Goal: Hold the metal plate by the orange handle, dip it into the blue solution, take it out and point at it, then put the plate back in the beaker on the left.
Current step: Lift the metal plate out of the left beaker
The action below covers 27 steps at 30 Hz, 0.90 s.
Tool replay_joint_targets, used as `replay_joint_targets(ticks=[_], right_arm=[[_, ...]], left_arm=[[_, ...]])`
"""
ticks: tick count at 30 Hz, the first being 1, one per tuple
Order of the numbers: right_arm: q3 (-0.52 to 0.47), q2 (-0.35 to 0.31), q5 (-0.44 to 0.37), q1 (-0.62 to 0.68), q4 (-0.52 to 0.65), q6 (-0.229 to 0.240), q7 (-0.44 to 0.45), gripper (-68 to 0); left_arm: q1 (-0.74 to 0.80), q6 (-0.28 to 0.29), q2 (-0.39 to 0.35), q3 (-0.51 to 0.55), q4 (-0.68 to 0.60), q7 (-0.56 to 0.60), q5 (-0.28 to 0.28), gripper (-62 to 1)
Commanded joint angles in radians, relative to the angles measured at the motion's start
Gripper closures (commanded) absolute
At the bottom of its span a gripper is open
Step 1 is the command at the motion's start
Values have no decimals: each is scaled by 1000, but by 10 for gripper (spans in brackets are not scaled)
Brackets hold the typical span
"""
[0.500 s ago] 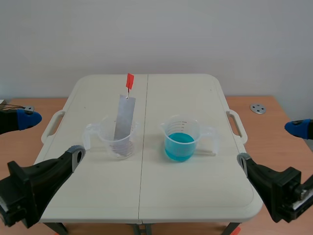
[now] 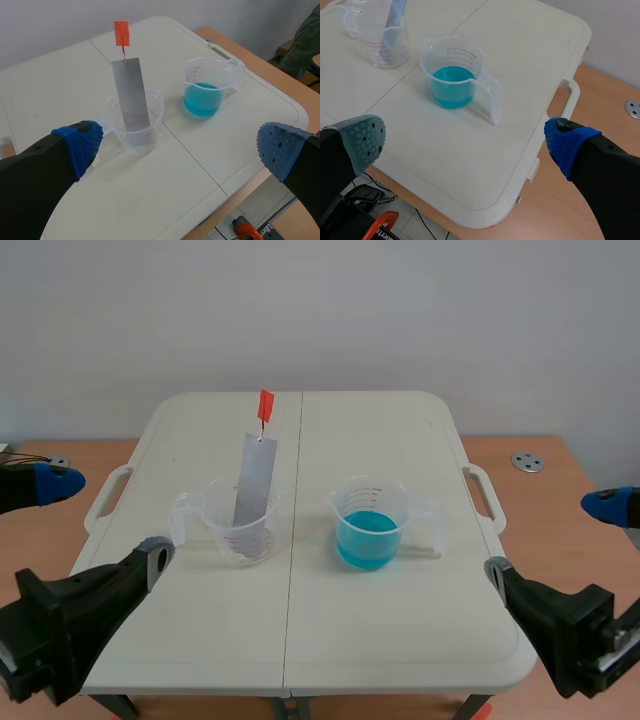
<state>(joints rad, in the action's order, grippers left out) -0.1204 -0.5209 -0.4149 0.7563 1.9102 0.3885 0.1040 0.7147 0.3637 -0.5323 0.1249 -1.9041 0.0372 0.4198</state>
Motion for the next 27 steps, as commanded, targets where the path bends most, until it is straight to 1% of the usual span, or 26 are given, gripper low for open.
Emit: replay_joint_targets(ticks=[1, 3, 4, 5, 7, 8, 9, 10, 14, 16, 17, 19, 23, 24, 27], right_arm=[[-3, 0, -7, -38, 12, 1, 11, -663], [-2, 0, -7, -74, 8, 0, -2, -663], [2, 0, -7, -93, 5, 0, -8, -663], [8, 0, -7, -115, -2, 1, -11, -663], [34, 0, -7, -165, -19, 1, -12, -663], [52, 0, -8, -193, -32, 1, -12, -663], [70, 0, -8, -219, -44, 1, -11, -663], [90, 0, -8, -247, -57, 0, -11, -663], [174, 0, -12, -359, -93, 1, -12, -663], [212, 0, -14, -414, -105, 0, -16, -663], [228, 1, -21, -439, -110, 0, -24, -663], [256, 1, -46, -491, -124, 0, -45, -663], [313, 1, -125, -593, -163, 1, -90, -663], [328, 1, -144, -620, -175, 1, -101, -663], [372, 2, -195, -698, -222, 1, -121, -663]], left_arm=[[-1, -2, -3, -3, -5, 16, 6, -623], [-1, -2, -3, -3, -5, 14, 6, -623], [-1, -2, -3, -3, -5, 14, 6, -589], [0, -2, -3, -3, -5, 13, 6, -474], [0, -2, -3, -3, -5, 13, 3, -224], [-1, -1, -3, -3, -5, 13, 2, -113], [-1, 0, -3, -3, -5, 13, 2, -32], [0, 2, -3, -3, -5, 13, 2, -15], [12, 1, -3, -3, -5, 15, 3, -16], [41, -19, -3, -2, -5, 17, 3, -16], [64, -31, -3, 0, -5, 18, 3, -16], [123, -77, -3, 5, -5, 18, 2, -16], [268, -157, -3, 18, -5, 17, 1, -16], [304, -173, -3, 22, -5, 17, -5, -16], [400, -206, -3, 29, -5, 15, -59, -16]])
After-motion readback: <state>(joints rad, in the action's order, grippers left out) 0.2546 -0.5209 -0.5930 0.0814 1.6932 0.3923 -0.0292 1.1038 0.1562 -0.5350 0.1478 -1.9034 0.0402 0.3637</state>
